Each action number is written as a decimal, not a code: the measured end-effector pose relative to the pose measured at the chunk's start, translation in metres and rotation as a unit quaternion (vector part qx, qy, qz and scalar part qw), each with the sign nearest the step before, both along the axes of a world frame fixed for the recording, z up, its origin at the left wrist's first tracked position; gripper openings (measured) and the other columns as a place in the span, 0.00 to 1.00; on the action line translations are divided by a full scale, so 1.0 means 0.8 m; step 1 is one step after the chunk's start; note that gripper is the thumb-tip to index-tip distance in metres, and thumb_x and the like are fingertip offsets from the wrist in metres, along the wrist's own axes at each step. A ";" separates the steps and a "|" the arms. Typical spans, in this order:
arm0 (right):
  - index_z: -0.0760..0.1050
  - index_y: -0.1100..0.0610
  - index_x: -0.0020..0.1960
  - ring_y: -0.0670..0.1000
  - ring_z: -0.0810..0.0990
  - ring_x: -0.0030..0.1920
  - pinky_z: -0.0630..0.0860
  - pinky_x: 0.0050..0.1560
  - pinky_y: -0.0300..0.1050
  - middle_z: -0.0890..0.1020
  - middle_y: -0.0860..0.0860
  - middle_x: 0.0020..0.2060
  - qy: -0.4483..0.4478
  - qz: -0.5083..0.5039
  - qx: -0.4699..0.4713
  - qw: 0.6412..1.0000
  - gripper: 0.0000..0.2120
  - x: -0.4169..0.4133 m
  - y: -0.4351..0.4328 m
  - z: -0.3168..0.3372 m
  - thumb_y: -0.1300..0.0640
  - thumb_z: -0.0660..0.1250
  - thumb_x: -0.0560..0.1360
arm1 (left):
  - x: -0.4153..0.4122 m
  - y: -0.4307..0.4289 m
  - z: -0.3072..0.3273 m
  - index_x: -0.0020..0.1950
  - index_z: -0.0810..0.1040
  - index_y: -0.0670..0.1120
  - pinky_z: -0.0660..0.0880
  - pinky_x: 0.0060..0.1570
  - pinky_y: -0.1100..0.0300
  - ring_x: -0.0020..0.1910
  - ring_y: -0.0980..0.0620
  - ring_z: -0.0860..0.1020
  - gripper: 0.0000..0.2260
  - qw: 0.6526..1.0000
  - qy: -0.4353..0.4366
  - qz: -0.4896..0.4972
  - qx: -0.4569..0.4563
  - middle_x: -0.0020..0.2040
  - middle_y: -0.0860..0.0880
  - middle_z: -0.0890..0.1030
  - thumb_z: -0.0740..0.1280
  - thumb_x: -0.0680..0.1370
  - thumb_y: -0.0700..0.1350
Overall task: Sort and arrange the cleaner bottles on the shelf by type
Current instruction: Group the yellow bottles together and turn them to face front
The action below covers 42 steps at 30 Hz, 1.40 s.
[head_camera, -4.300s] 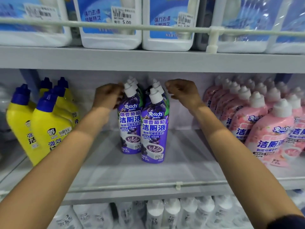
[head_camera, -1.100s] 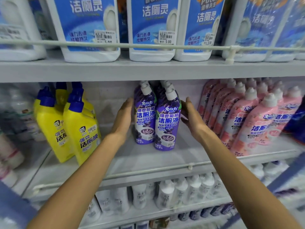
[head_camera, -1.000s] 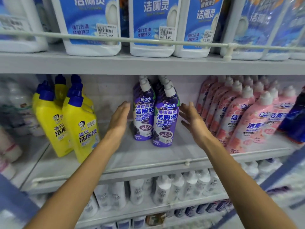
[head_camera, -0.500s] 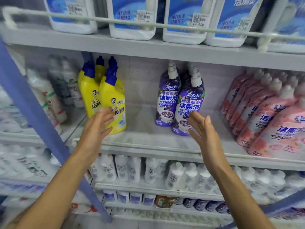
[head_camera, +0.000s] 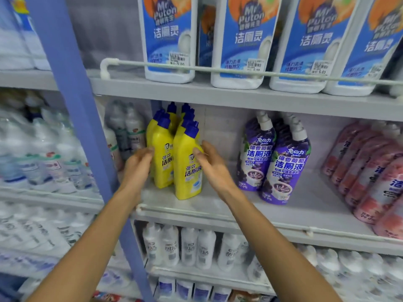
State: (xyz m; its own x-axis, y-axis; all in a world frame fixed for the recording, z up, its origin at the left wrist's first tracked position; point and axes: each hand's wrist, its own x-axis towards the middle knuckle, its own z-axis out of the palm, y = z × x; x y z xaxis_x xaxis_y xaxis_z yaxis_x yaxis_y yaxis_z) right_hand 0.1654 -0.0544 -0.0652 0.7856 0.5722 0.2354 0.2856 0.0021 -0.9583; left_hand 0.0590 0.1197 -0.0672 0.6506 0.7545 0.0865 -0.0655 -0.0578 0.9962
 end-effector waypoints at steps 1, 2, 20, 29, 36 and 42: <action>0.68 0.55 0.76 0.33 0.80 0.58 0.76 0.58 0.33 0.80 0.44 0.63 -0.015 -0.015 -0.006 1.000 0.27 -0.001 0.010 -0.007 0.49 0.70 0.81 | 0.007 0.007 -0.006 0.61 0.81 0.44 0.74 0.42 0.68 0.51 0.56 0.83 0.12 1.000 0.006 -0.006 0.018 0.53 0.50 0.85 0.67 0.83 0.49; 0.67 0.54 0.76 0.40 0.81 0.61 0.79 0.60 0.38 0.80 0.48 0.65 -0.028 -0.034 -0.010 0.999 0.30 0.001 0.019 -0.018 0.48 0.73 0.78 | 0.014 0.012 -0.013 0.62 0.80 0.42 0.74 0.40 0.71 0.48 0.58 0.82 0.12 0.999 0.008 -0.011 0.030 0.51 0.49 0.84 0.69 0.82 0.47; 0.76 0.53 0.61 0.47 0.83 0.50 0.82 0.52 0.44 0.85 0.49 0.50 -0.088 -0.126 -0.020 0.988 0.25 0.010 0.018 -0.025 0.49 0.82 0.69 | 0.049 0.044 -0.057 0.48 0.78 0.59 0.82 0.52 0.47 0.49 0.49 0.84 0.13 0.993 -0.013 -0.048 0.107 0.49 0.52 0.86 0.77 0.70 0.57; 0.76 0.44 0.59 0.43 0.84 0.49 0.83 0.53 0.51 0.85 0.43 0.49 -0.094 -0.166 -0.013 0.981 0.25 0.030 0.003 -0.030 0.42 0.81 0.66 | 0.031 0.043 -0.065 0.56 0.78 0.50 0.81 0.52 0.53 0.48 0.55 0.84 0.14 0.986 -0.039 -0.065 0.147 0.50 0.52 0.86 0.77 0.75 0.49; 0.75 0.45 0.60 0.46 0.84 0.51 0.83 0.55 0.53 0.85 0.45 0.50 -0.100 -0.163 -0.015 0.981 0.28 0.039 0.017 -0.033 0.37 0.80 0.65 | -0.006 0.025 -0.070 0.56 0.79 0.47 0.81 0.50 0.58 0.50 0.55 0.85 0.12 0.986 -0.077 -0.072 0.129 0.51 0.52 0.86 0.76 0.76 0.45; 0.75 0.48 0.60 0.44 0.85 0.51 0.80 0.55 0.44 0.86 0.45 0.50 -0.054 -0.100 -0.001 0.993 0.23 0.041 0.009 -0.036 0.47 0.80 0.70 | -0.011 0.020 -0.070 0.62 0.78 0.44 0.81 0.55 0.59 0.57 0.52 0.84 0.12 0.980 -0.068 -0.142 0.124 0.57 0.50 0.86 0.72 0.79 0.41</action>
